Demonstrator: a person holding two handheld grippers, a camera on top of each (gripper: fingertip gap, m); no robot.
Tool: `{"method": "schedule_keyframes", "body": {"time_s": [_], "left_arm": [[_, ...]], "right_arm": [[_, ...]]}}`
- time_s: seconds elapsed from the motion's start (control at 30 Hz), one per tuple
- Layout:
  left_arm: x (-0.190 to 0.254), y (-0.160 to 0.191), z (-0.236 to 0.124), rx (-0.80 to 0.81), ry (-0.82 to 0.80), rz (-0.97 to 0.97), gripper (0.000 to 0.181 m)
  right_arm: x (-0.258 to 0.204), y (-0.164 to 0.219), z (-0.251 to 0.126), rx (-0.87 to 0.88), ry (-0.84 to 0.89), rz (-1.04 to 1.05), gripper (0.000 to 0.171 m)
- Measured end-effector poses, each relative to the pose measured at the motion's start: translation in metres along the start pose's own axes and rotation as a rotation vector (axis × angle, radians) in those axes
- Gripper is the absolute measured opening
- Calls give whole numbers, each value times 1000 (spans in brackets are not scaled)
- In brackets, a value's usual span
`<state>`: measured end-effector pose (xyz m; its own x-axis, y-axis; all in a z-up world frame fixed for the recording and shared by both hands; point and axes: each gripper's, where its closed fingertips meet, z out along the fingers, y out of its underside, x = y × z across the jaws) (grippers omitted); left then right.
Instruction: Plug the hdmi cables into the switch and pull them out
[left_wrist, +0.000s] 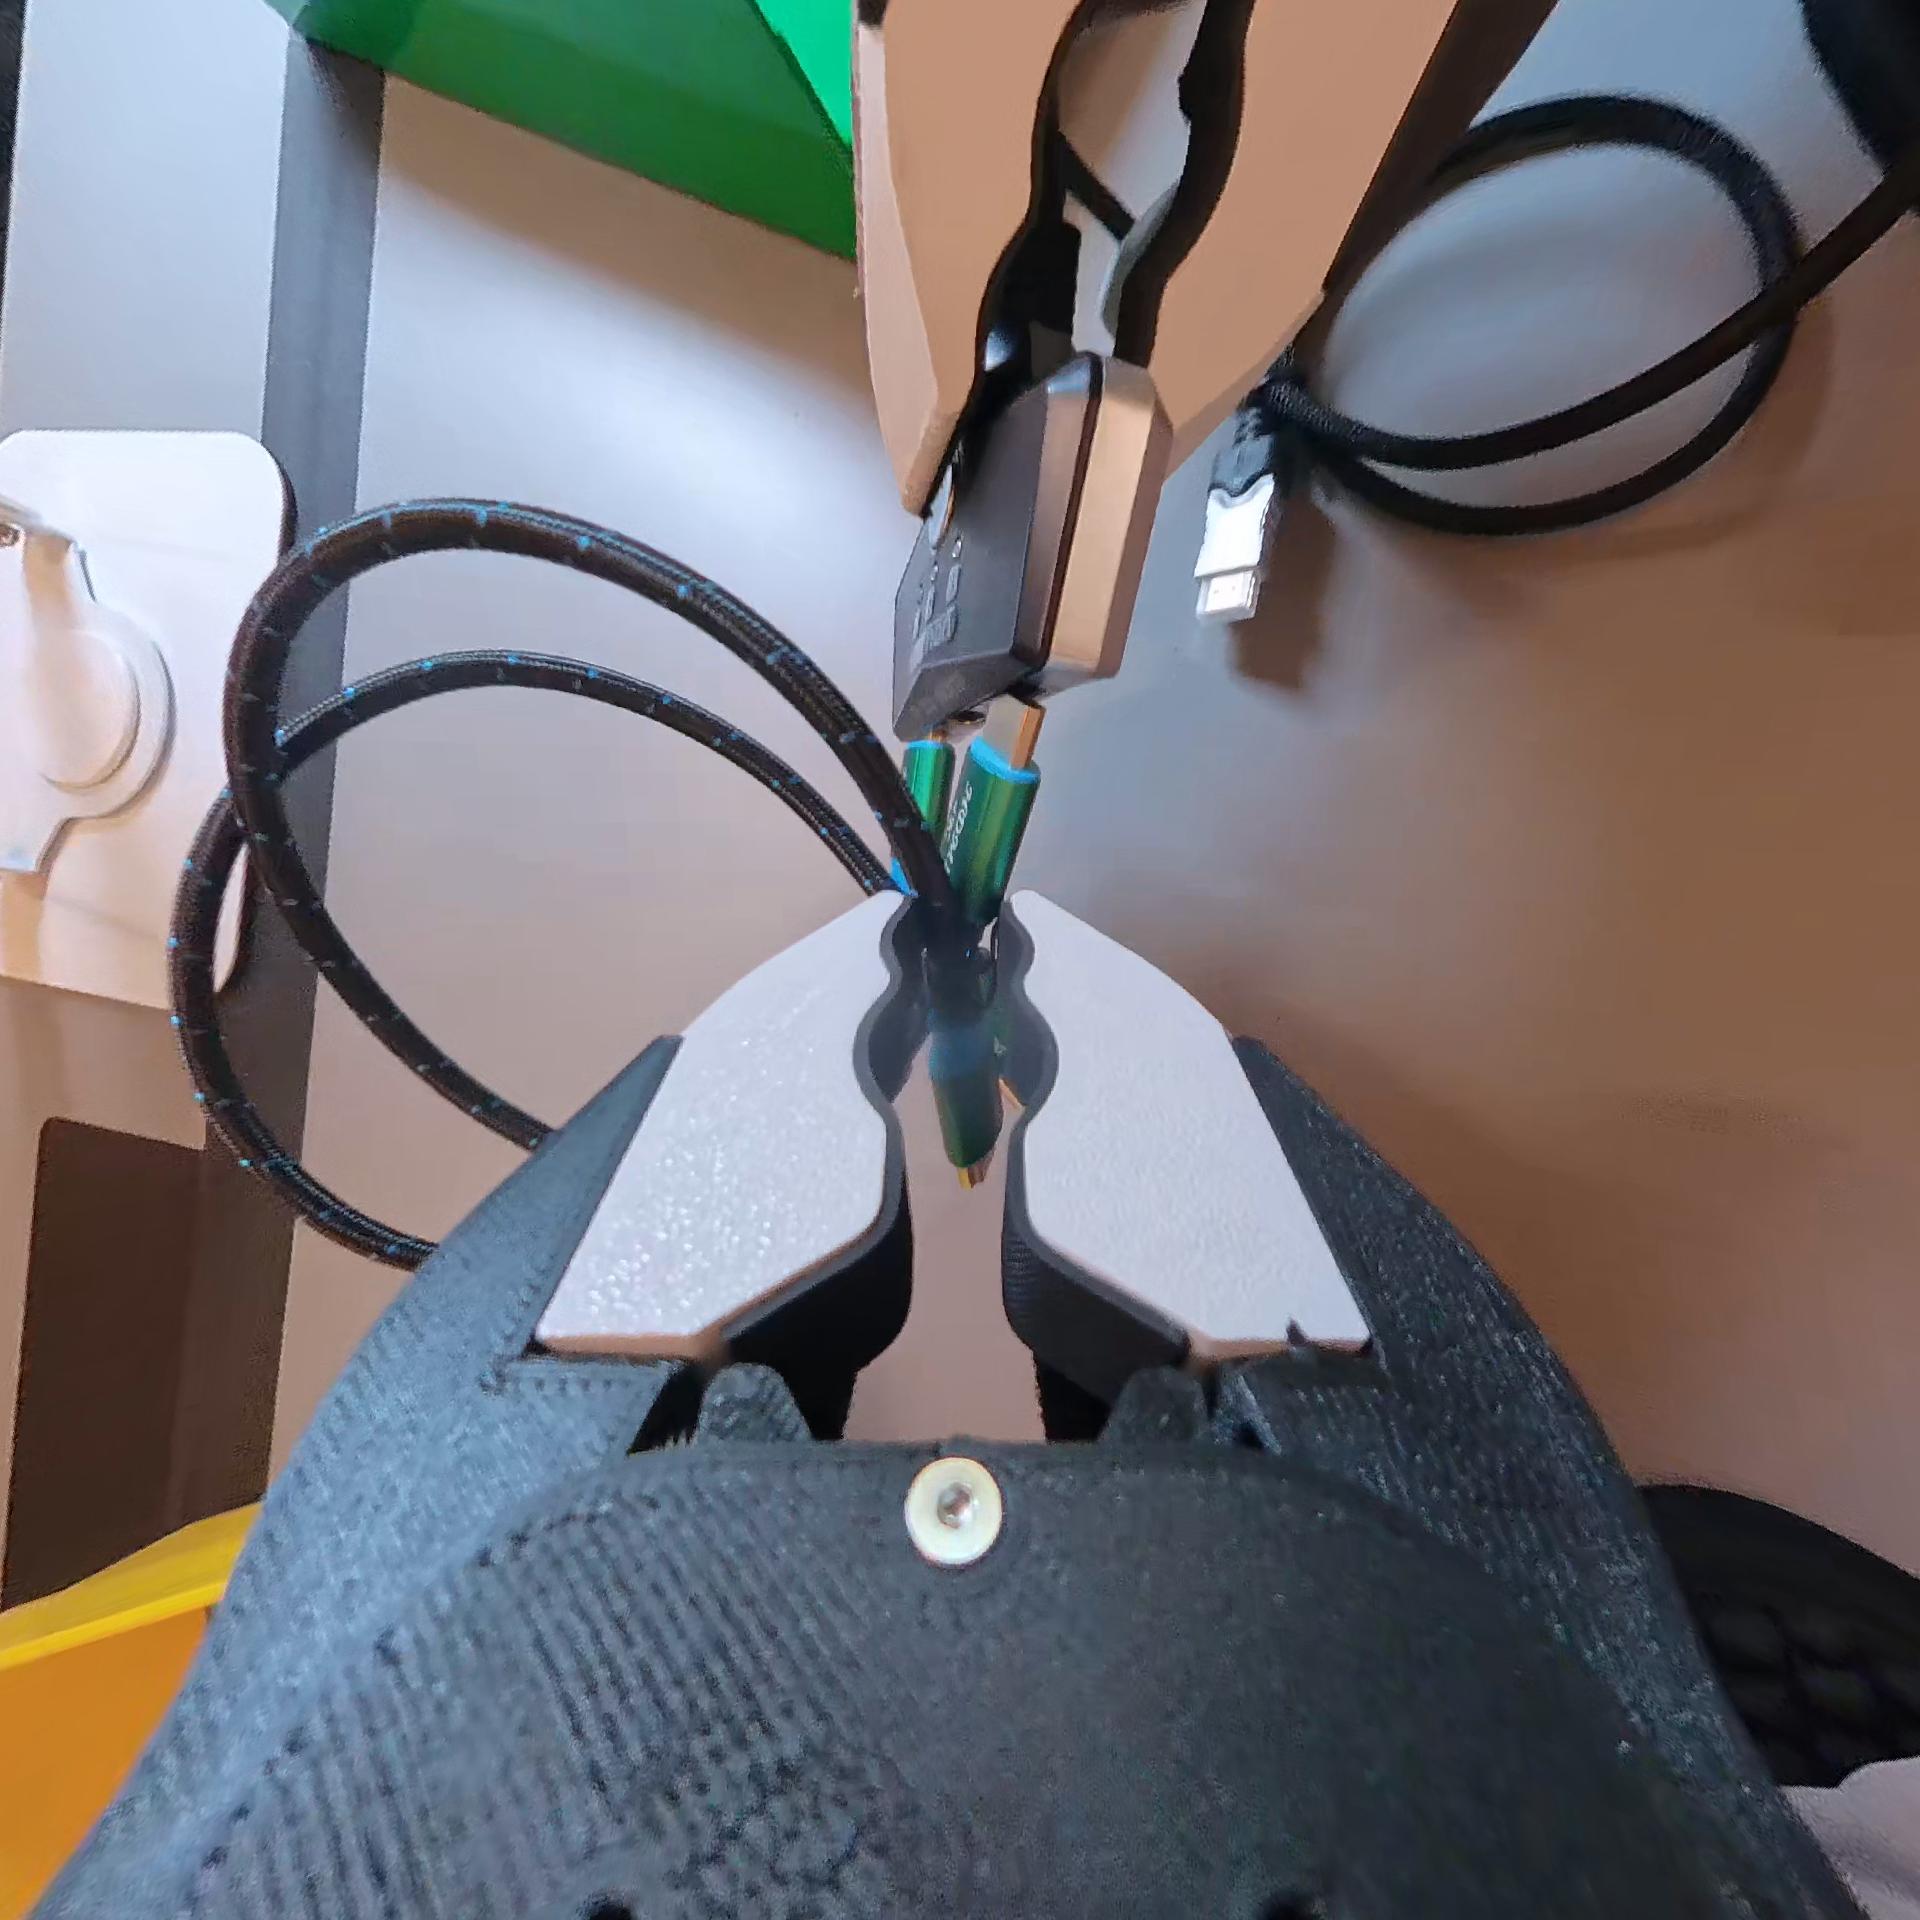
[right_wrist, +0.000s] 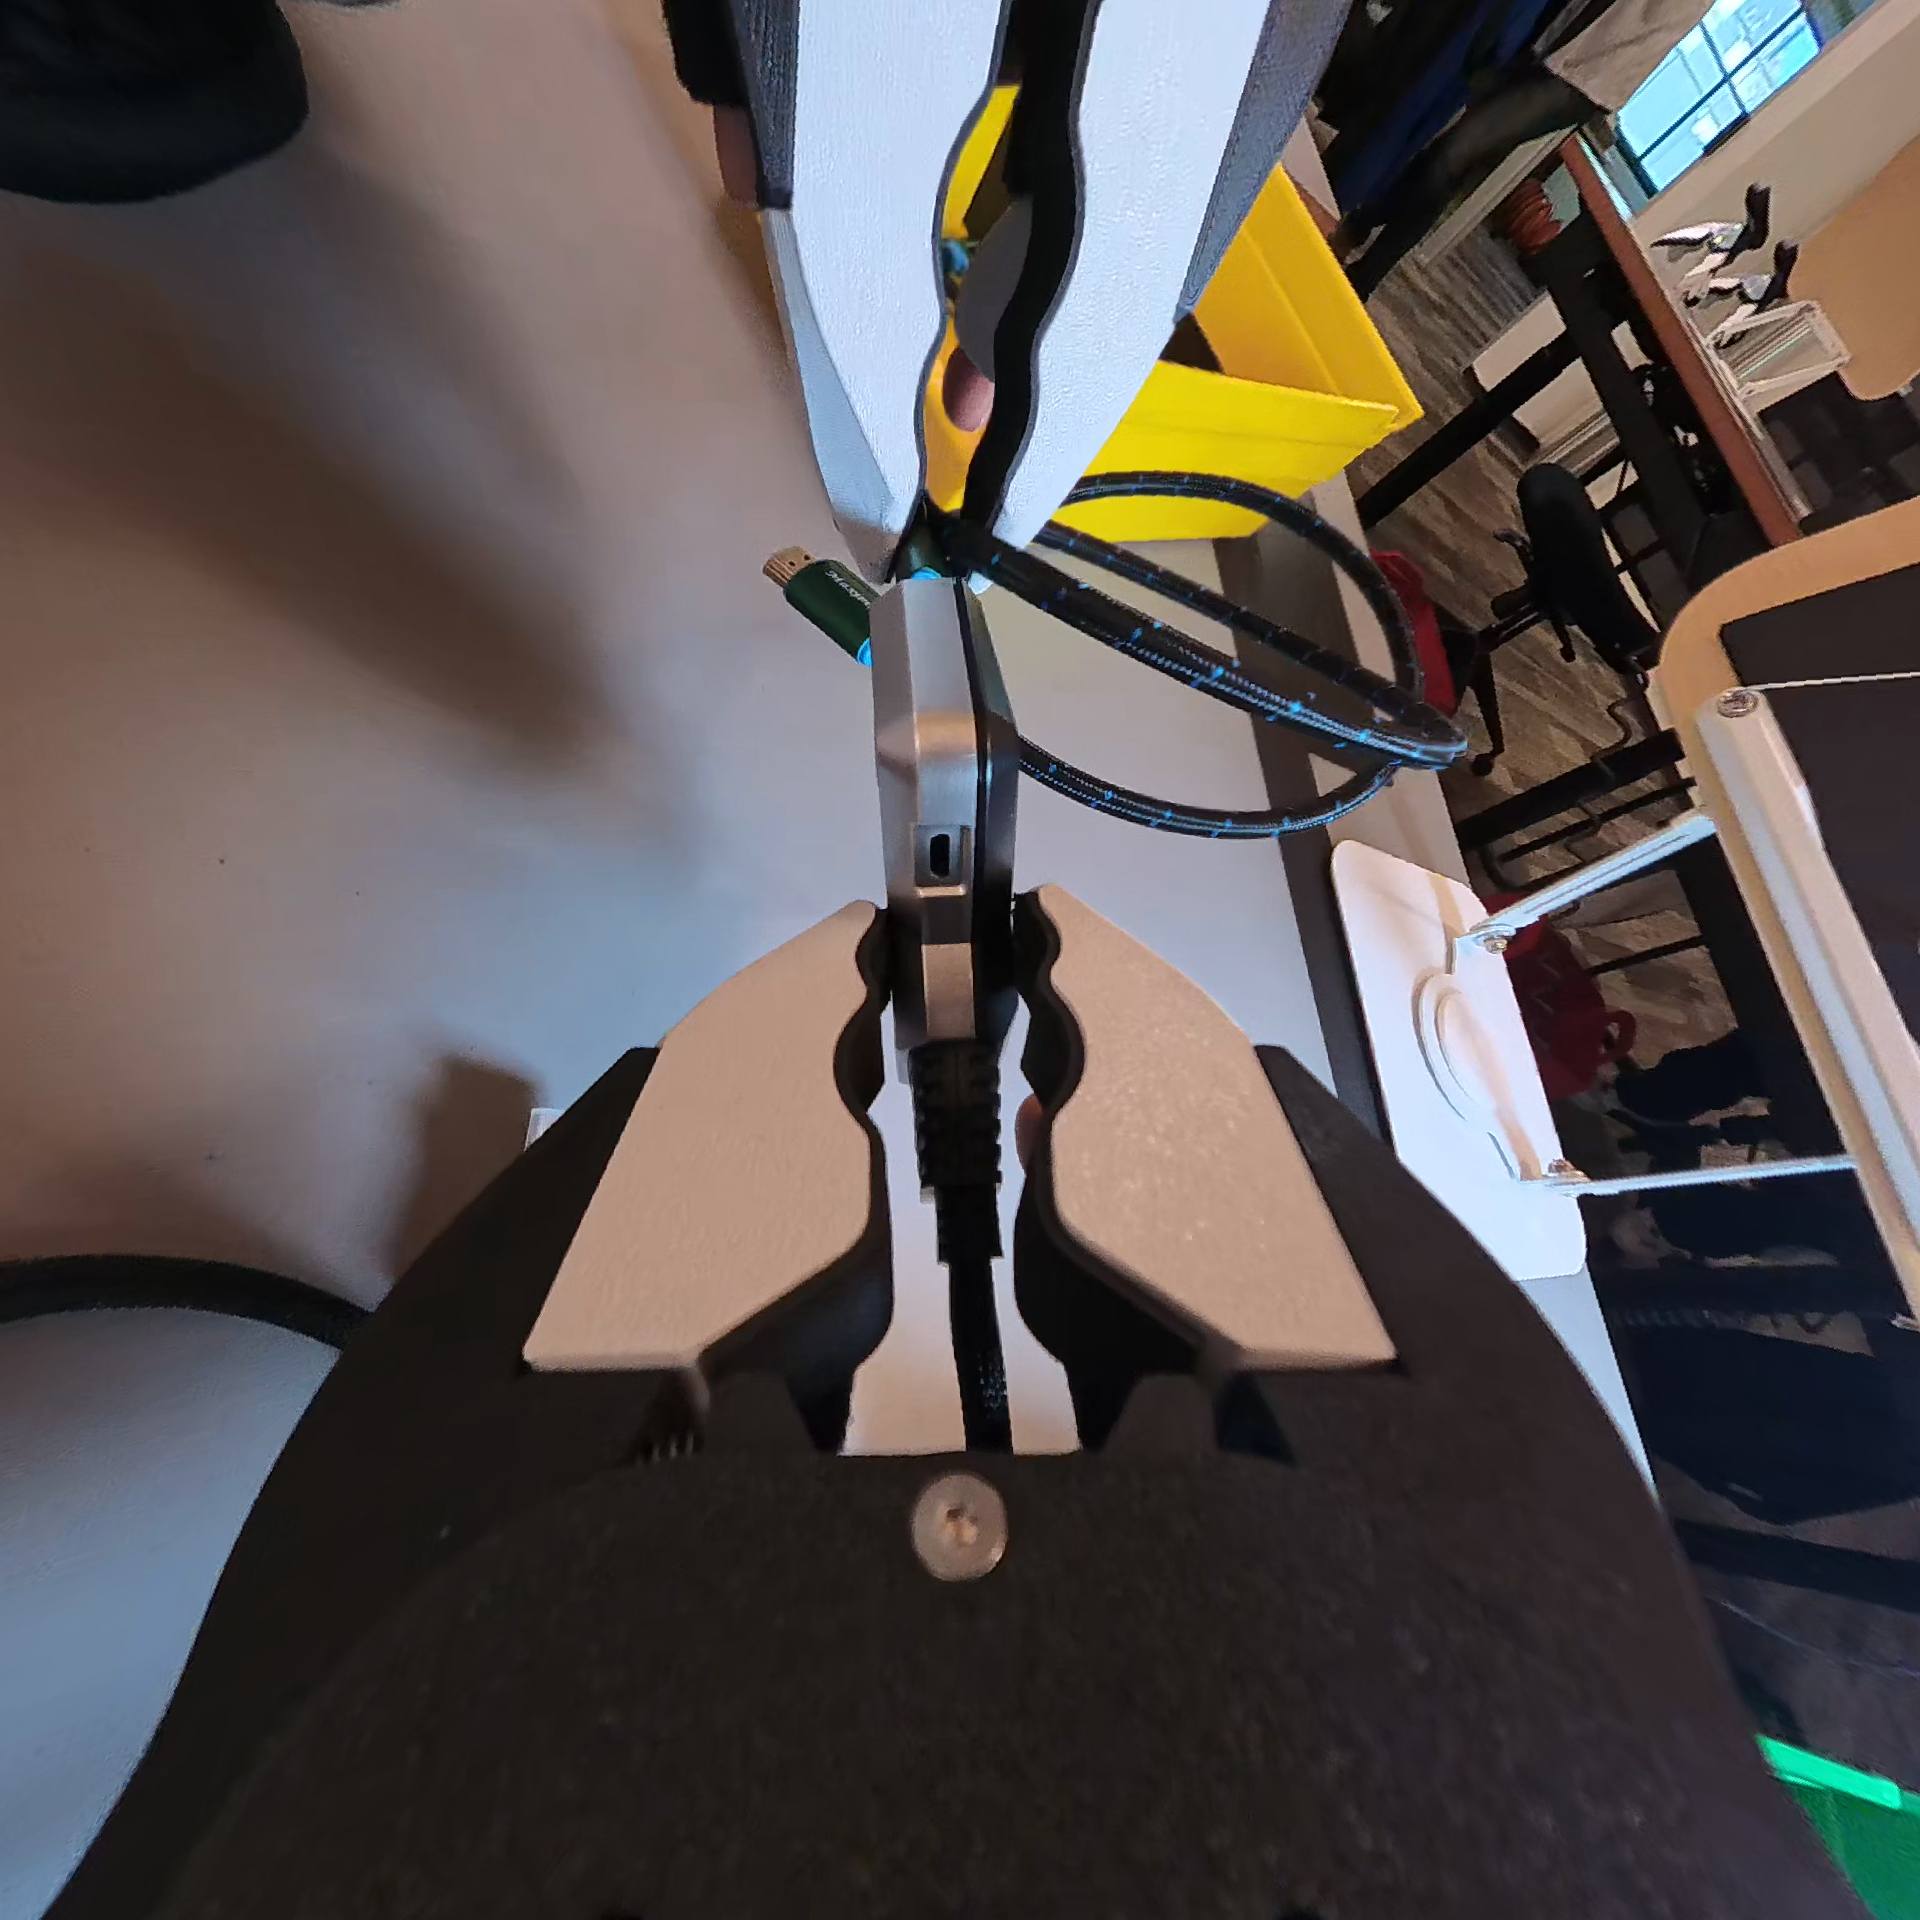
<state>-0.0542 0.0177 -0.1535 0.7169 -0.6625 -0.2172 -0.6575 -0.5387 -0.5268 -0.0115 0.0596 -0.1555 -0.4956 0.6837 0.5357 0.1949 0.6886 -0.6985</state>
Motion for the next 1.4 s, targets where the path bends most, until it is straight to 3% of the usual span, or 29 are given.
{"method": "schedule_keyframes", "body": {"time_s": [0.33, 1.0, 1.23, 1.4], "left_arm": [[-2, 11, 7, -128, -68, 14, 14], [6, -7, -6, 38, 51, -65, 13], [6, 4, 8, -40, 40, -59, 13], [7, 0, 5, 6, 80, -84, 12]], "right_arm": [[-2, 1, 3, -26, 7, -29, 22], [1, 6, 0, -32, 27, -21, 23], [-3, 15, 5, -87, 12, -39, 23], [-2, 13, 4, -80, 22, -42, 23]]}}
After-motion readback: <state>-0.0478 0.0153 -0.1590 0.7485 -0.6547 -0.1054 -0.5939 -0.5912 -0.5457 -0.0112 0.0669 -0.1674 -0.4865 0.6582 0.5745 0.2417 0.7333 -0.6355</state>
